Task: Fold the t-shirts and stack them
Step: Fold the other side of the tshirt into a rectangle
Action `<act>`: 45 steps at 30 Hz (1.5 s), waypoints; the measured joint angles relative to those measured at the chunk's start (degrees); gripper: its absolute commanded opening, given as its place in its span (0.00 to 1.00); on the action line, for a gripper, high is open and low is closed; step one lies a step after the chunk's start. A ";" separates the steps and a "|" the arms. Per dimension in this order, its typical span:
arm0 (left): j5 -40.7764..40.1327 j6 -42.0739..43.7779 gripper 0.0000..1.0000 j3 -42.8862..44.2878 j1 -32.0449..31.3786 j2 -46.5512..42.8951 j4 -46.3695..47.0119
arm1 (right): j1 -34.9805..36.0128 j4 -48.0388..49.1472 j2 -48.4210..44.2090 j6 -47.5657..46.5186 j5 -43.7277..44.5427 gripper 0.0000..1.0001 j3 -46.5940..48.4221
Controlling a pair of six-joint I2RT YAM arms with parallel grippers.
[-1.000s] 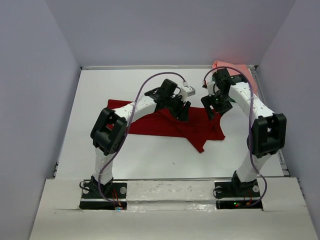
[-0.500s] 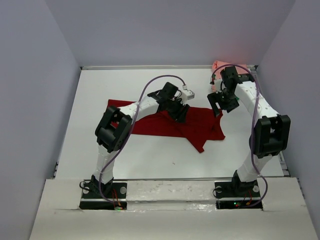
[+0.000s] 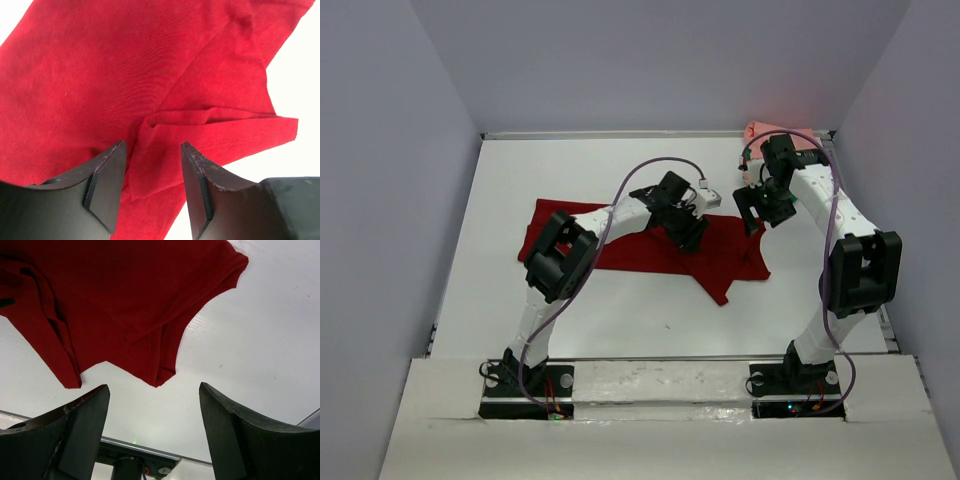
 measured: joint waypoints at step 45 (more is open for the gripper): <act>-3.69 1.09 0.00 4.96 -1.79 4.59 -1.16 | 0.00 -1.22 -2.34 -1.95 -5.29 0.64 -2.01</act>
